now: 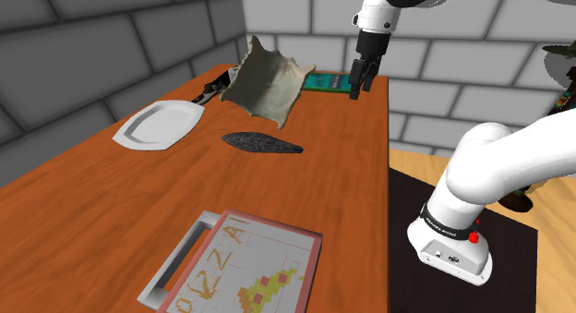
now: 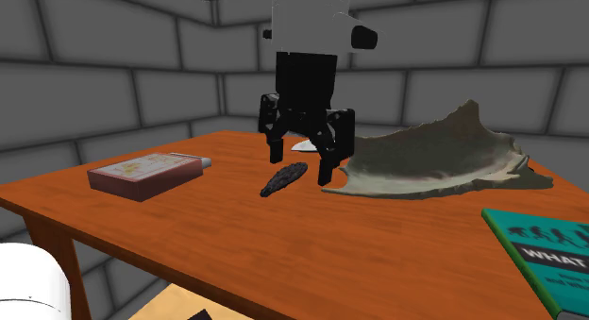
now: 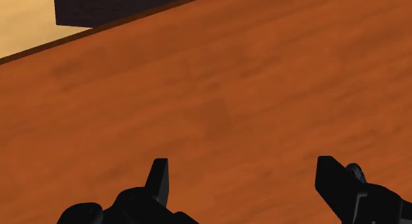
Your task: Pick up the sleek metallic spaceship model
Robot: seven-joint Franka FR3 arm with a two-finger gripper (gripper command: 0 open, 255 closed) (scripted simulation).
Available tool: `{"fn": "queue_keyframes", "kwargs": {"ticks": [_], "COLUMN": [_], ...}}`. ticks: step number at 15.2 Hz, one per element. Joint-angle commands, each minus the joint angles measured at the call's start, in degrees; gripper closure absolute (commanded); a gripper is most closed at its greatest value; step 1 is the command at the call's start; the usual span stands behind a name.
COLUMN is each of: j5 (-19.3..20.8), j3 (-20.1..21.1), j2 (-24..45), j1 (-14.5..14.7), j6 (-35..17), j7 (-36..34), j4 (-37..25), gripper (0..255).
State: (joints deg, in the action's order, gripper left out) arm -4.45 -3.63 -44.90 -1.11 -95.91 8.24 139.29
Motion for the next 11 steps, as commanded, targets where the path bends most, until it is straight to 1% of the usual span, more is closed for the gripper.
{"fn": "queue_keyframes", "kwargs": {"ticks": [1,6,11], "j5": [0.0,-2.35,-3.59], "j3": [0.0,5.44,10.93], "j2": [0.0,4.09,9.91], "j1": [0.0,2.73,4.93], "j6": [0.0,-8.51,-16.9], "j7": [0.0,-3.53,-7.19], "j4": [0.0,1.31,0.83], "gripper": [0,0,0]}}
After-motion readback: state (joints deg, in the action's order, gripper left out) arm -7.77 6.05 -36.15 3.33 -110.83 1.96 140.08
